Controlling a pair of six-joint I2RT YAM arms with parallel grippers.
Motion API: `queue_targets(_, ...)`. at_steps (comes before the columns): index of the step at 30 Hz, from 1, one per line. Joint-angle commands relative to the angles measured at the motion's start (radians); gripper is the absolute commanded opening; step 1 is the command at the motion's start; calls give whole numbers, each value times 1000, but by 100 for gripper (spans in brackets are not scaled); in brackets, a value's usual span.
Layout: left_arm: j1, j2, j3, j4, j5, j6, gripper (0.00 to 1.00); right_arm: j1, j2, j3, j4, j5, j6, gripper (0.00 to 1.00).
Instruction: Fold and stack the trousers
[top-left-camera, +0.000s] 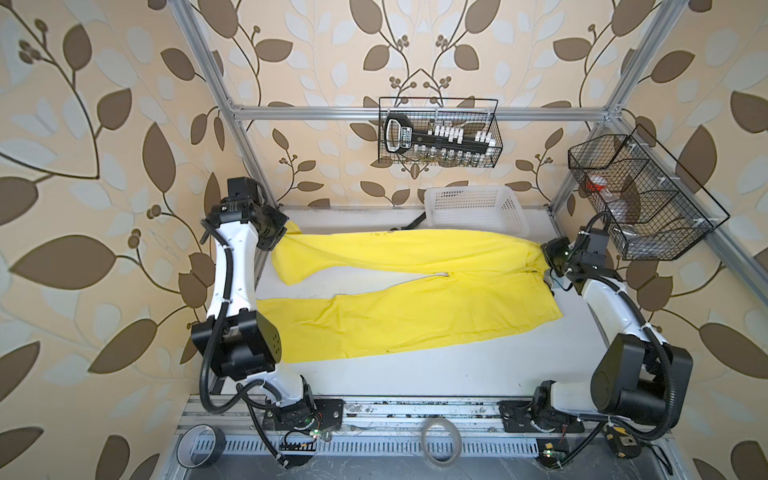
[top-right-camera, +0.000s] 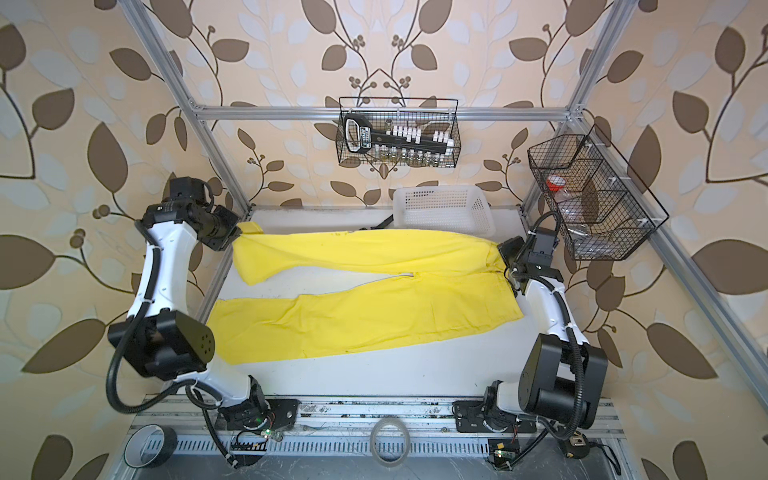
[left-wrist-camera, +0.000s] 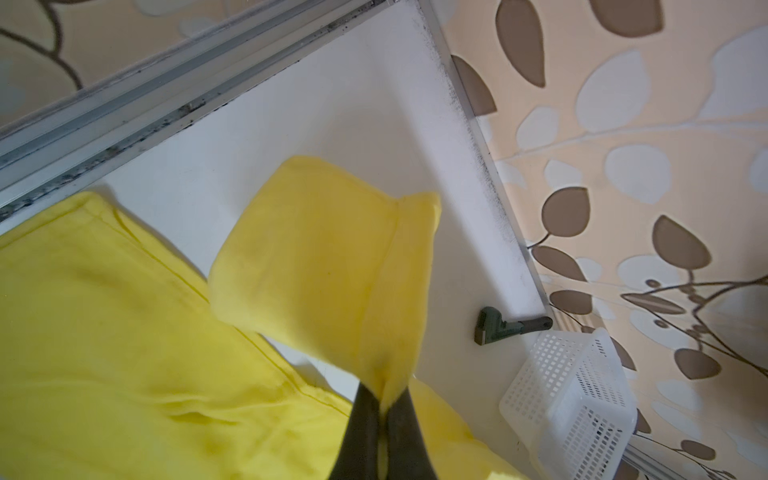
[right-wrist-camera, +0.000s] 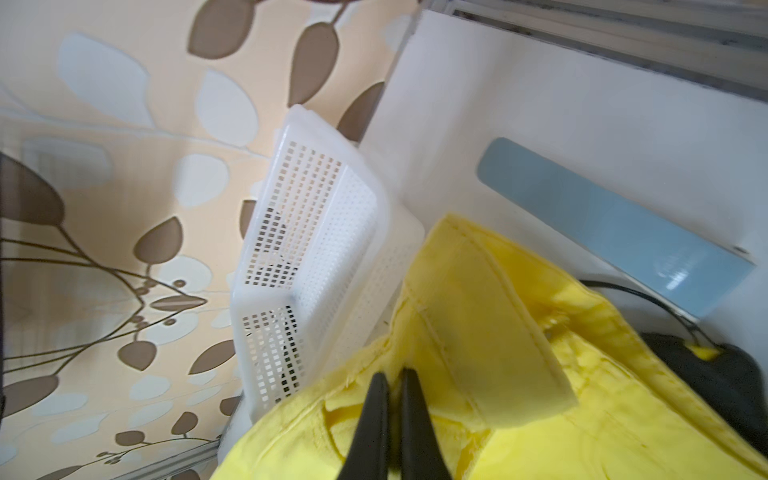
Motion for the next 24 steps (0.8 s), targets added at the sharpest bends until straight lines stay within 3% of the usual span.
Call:
queue_targets(1, 22, -140, -111, 40, -110, 12, 0, -23, -54, -58, -15, -12, 10, 0)
queue_targets(6, 62, -308, -323, 60, -185, 14, 0, -32, -188, -182, -52, 111, -17, 0)
queue_targets(12, 81, -466, -553, 107, -234, 8, 0, -39, -247, -308, -127, 156, -39, 0)
queue_targets(16, 86, -520, -710, 176, -234, 11, 0, -40, -302, -393, -159, 224, -23, 0)
queue_targets(24, 90, -539, -848, 214, -279, 32, 0, -64, -305, -545, -111, 284, -29, 0)
